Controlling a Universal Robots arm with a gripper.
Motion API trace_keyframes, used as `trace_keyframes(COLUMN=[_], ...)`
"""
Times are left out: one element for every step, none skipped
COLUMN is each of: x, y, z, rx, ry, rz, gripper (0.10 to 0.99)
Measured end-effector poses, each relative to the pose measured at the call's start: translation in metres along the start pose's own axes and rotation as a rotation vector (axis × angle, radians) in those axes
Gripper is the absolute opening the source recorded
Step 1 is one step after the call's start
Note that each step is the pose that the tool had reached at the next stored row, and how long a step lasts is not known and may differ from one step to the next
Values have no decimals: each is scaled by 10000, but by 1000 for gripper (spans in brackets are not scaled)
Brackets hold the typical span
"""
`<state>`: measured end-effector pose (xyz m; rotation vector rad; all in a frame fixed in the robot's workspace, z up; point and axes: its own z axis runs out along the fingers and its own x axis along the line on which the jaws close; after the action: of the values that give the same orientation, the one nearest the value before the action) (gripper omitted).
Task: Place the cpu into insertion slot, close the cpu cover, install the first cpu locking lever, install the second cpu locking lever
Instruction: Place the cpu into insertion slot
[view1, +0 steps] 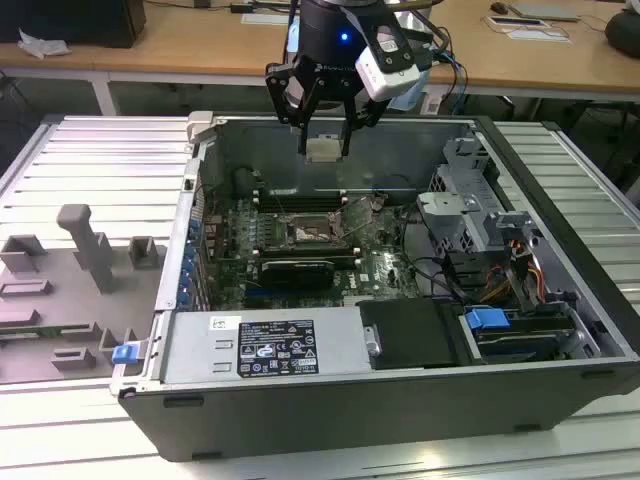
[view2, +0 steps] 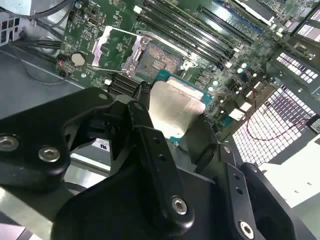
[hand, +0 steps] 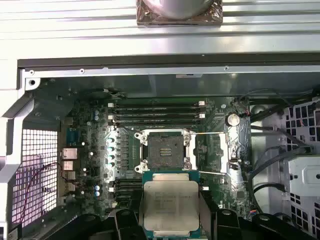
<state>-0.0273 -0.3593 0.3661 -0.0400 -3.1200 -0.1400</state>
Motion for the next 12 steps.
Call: trace_keyframes(x=[0,0,0,0,0,0,0,0,0,0,0,0], y=[0,0,0,0,0,0,0,0,0,0,0,0], z=[0,0,0,0,0,0,0,0,0,0,0,0], rx=[0,0,0,-1,-2,-3,-2,-3,-4,-5,-6,-7], ry=[0,0,-1,-4,-6,-9,-12,-15,-21,-26,-28,-31], rz=[0,5,18,42,66,102,134,172,238,286,319,355], gripper=[533,533,533,533,533,533,533,533,533,533,533,533])
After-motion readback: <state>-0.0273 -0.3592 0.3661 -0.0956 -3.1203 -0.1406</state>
